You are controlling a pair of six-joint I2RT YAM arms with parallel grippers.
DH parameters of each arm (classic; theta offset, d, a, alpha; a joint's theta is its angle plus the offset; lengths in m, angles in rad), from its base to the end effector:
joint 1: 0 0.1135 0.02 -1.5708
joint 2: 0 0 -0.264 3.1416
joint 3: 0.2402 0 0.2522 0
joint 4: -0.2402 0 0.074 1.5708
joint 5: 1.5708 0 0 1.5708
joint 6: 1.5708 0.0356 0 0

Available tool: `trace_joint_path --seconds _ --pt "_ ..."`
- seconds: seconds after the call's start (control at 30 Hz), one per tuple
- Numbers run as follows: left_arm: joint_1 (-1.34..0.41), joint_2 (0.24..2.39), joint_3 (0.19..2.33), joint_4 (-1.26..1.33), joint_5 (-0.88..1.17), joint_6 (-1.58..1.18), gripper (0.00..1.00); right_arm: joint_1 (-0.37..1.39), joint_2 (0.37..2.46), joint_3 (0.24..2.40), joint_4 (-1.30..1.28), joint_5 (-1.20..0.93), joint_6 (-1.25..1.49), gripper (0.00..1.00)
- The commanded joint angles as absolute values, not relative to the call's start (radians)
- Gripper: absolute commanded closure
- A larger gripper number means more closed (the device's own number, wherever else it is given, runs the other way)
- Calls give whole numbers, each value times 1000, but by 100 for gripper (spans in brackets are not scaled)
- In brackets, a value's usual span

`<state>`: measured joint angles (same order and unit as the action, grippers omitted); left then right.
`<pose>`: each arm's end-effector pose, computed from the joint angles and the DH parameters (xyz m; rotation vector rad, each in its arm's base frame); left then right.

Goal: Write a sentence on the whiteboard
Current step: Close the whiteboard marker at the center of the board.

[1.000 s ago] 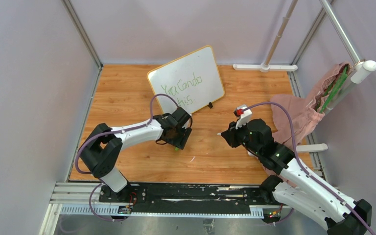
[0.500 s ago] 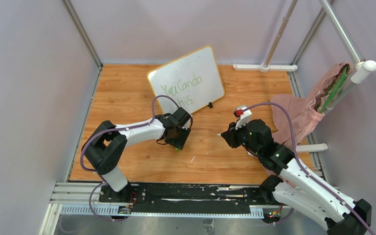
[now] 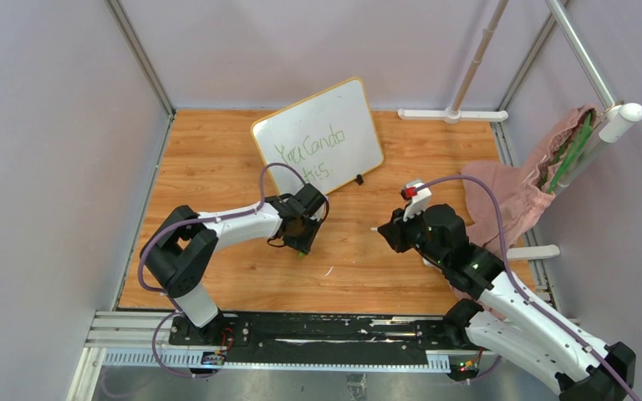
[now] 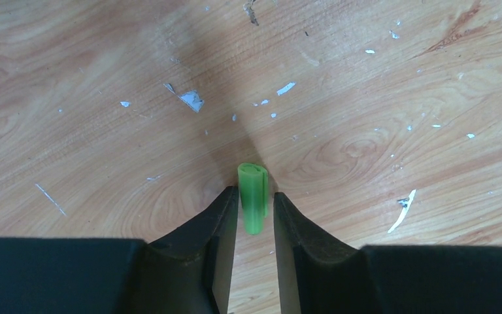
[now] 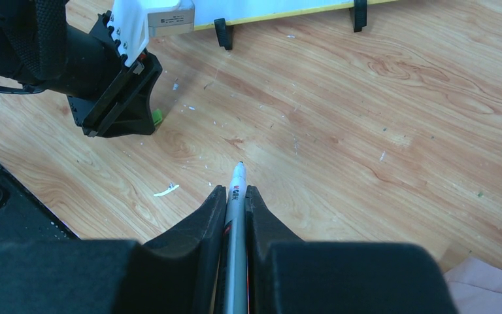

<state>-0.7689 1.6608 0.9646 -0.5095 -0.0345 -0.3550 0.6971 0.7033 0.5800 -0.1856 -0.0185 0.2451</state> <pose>0.2231 -0.2142 0.1630 0.5676 2.7470 -0.2350 0.1326 0.1119 0.2803 -0.4461 1.8819 0.6572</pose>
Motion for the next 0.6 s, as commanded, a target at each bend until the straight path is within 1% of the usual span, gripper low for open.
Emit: trace_joint_path --seconds 0.0,0.37,0.43,0.5,0.57 --pt "-767 1672 947 -492 -44 -375 70 710 683 569 -177 -23 229 100" --pt "-752 1660 900 -451 -21 -423 84 709 678 568 -181 -26 231 100" --pt "-749 1658 898 -449 -16 -426 90 709 677 568 -181 -26 232 100" --pt "-749 1655 899 -448 -15 -429 100 709 676 568 -180 -26 233 100" --pt "-748 1649 900 -449 -14 -432 100 709 676 568 -181 -26 235 100"
